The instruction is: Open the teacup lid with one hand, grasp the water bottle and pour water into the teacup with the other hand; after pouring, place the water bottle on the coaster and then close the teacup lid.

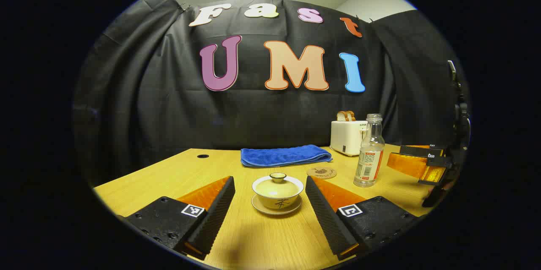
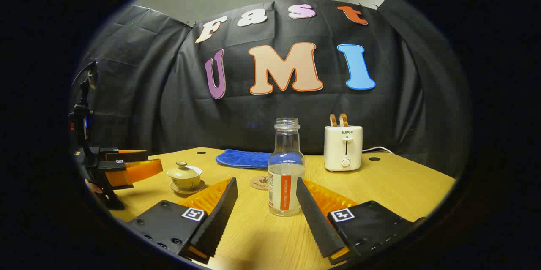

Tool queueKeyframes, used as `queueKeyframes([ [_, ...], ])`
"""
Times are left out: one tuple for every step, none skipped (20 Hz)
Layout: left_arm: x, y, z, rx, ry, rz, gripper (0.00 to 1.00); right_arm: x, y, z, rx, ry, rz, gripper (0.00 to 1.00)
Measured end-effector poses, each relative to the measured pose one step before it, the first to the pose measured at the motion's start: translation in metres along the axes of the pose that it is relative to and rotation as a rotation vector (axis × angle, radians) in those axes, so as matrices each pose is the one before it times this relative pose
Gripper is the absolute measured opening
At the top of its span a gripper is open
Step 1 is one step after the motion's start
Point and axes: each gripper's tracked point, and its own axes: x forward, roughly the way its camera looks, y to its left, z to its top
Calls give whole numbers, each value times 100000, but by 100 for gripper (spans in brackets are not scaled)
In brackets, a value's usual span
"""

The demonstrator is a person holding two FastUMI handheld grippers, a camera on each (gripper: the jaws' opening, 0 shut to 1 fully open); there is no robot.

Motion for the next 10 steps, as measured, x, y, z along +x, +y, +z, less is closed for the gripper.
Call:
queueKeyframes([
  [-2,-48,4,-25,-8,-73,99,-3,-2,-47,2,-18,-13,87],
  [33,112,-56,126,247,635,99,1,-11,53,9,23,4,87],
  [54,436,-279,274,1017,2097,99,-3,23,8,-6,-22,15,87],
  [-107,-152,214,410,-619,197,99,20,-22,-61,5,15,-10,91],
  [49,180,-122,196,338,878,98,-7,4,-16,-6,-23,5,87],
  [30,130,21,97,381,526,99,18,-18,30,3,-3,5,88],
  [-53,-208,21,185,-268,-487,99,-13,18,-28,-18,-13,6,90],
  [-7,-80,93,394,37,-202,98,-5,-8,58,7,25,7,92],
  [22,73,-173,342,371,381,99,31,-4,-67,-18,-36,6,87],
  [29,19,-45,421,445,319,99,10,-25,67,28,37,-3,95],
])
